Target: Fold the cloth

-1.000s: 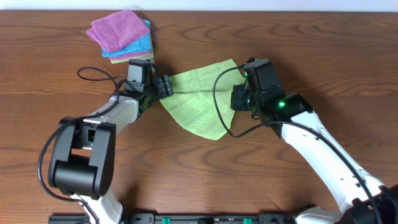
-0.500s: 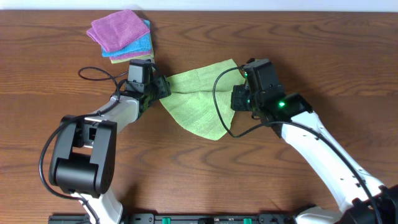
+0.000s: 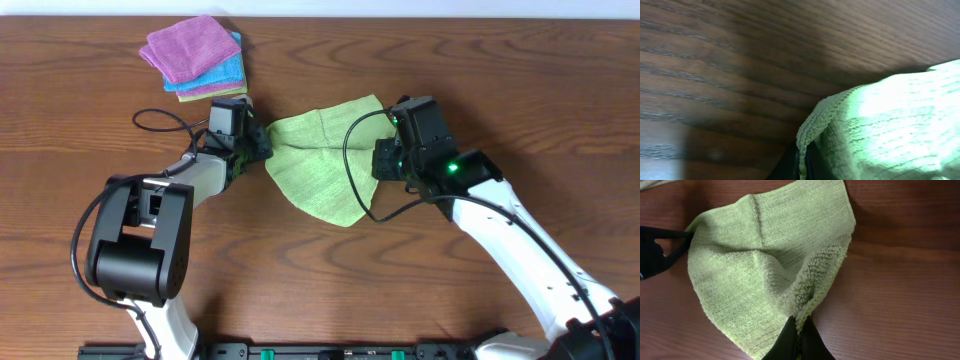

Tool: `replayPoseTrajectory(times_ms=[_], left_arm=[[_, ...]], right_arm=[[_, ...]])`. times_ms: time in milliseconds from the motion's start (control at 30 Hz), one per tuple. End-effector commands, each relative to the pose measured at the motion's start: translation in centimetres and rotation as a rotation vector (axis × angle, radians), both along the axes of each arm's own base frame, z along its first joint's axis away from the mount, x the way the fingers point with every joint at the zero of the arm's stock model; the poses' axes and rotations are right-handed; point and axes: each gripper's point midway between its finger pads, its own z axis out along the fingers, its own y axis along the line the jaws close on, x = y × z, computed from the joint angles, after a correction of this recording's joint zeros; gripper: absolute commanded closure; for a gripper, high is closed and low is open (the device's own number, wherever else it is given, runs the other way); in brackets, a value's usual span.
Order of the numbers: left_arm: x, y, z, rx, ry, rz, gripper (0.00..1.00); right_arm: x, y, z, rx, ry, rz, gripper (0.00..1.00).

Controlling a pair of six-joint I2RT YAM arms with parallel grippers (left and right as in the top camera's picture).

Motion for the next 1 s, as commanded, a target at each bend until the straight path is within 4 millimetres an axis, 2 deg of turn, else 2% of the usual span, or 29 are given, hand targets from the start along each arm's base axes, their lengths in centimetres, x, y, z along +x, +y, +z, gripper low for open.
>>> replayPoseTrajectory(times_ms=[0,167,367,467,633,667,700,800,833,933,967], left_arm=[[0.9,-0.6,2.2,-0.046,-0.042,-0.028,0.95],[1.3,-0.2,7.5,-0.045,-0.130,-0.039,0.94],[-0.9,2.1,12.8,-0.001,-0.158,-0.005,0.94],[-2.8,2.9,14.3,0.021,-0.136,0.004,0.94],[-6.4,3.5,15.2,0.032,-0.054,0.005,0.94],[-7.3,3.6,15.3,0.035,-0.033,0.004,0.94],[-7.9,3.7,15.4,0.037,-0.019,0.004,0.94],[-9.3,4.5,16.0,0.067,-0.004,0.025,0.94],[-9.5,4.9,16.3,0.086,-0.008,0.041,0.94],[-9.9,5.5,17.2,0.109,-0.034,0.063,0.94],[-10.0,5.6,17.5,0.111,-0.042,0.065,0.94]], right_arm=[[0.5,-0.5,0.3,-0.061,-0.038,0.014,0.99],[2.3,-0.2,1.6,-0.095,-0.146,0.061,0.99],[5.2,0.8,3.6,-0.052,-0.286,0.043,0.99],[6.1,1.3,2.9,-0.045,-0.295,0.044,0.99],[7.8,2.1,1.4,-0.037,-0.313,0.042,0.97],[8.2,2.2,1.1,-0.039,-0.318,0.038,0.91],[8.5,2.2,0.9,-0.040,-0.324,0.034,0.81],[8.7,2.3,1.0,-0.036,-0.332,0.031,0.32],[8.7,2.3,1.2,-0.033,-0.336,0.030,0.22],[8.3,2.1,2.2,-0.022,-0.346,0.023,0.06],[8.0,2.0,2.5,-0.013,-0.338,0.011,0.05]])
